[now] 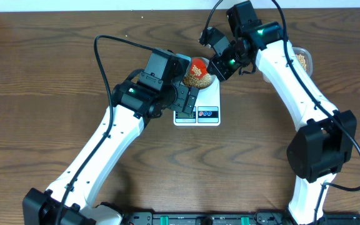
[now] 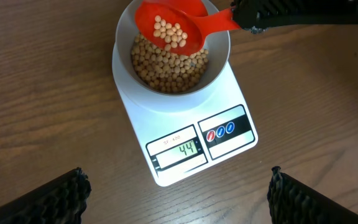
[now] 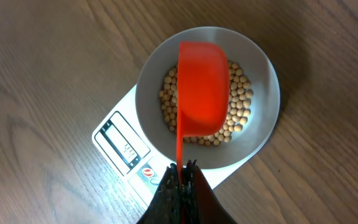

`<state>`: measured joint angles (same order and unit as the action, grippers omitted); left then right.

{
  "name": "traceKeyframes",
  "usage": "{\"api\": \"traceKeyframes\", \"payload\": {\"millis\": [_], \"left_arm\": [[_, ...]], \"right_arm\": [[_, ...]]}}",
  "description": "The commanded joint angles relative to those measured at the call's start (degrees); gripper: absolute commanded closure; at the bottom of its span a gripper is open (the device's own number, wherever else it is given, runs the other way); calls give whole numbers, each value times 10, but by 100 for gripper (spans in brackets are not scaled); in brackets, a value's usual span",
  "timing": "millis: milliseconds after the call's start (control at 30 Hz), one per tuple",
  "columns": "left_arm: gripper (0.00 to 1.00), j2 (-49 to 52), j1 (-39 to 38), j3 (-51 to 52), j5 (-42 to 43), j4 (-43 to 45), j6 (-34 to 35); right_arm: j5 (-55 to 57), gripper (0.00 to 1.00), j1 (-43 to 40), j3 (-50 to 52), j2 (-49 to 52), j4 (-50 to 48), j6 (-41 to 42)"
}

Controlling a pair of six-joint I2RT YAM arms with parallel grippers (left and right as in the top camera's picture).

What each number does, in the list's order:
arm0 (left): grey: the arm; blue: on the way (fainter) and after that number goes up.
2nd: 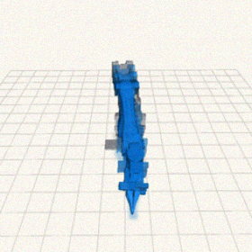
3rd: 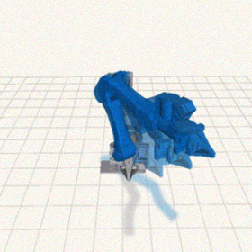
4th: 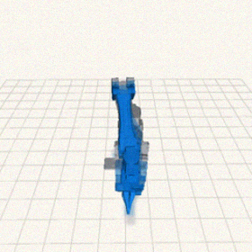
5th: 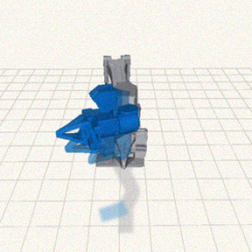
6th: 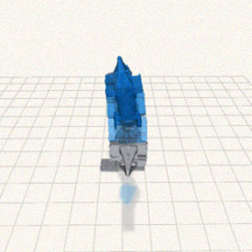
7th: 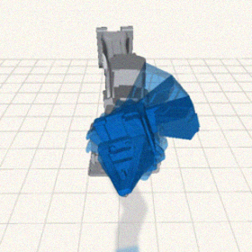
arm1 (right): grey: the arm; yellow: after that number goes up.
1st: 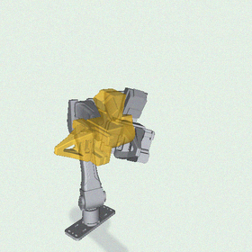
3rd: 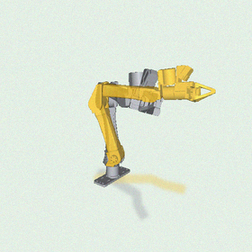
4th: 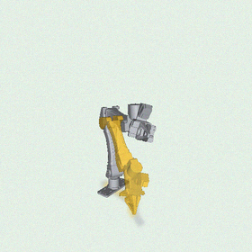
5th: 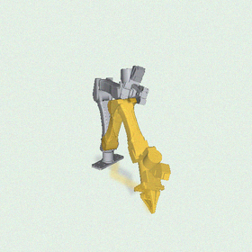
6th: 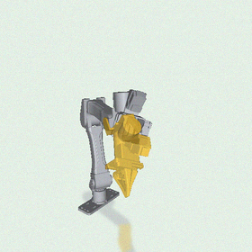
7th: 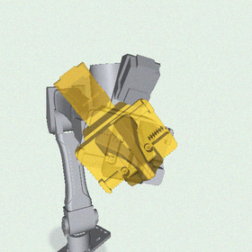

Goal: Scoop item into bowl and weigh 50g on scale
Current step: 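Hold red scoop tilted over bowl and shake beans out gradually, then keep tipping red scoop over bowl to trickle remaining beans in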

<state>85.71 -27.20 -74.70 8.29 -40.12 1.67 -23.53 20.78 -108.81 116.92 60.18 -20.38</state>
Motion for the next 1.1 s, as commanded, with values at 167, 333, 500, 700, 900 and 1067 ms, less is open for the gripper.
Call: {"api": "traceKeyframes", "payload": {"millis": [167, 333, 500, 700, 900, 1067], "left_arm": [[6, -7, 1, 0, 1, -2, 1], [6, -7, 1, 0, 1, -2, 1], [6, -7, 1, 0, 1, -2, 1], [6, -7, 1, 0, 1, -2, 1], [6, -7, 1, 0, 1, -2, 1], [6, -7, 1, 0, 1, -2, 1]], "right_arm": [[-2, 99, 0, -13, -23, -1, -10], [-1, 99, -4, -14, -23, -2, -9], [11, 99, -4, -14, -23, -4, -21], [27, 99, -4, -13, -23, -9, -26], [31, 99, -4, -14, -23, -8, -33], [31, 99, -4, -14, -23, -8, -35]]}}
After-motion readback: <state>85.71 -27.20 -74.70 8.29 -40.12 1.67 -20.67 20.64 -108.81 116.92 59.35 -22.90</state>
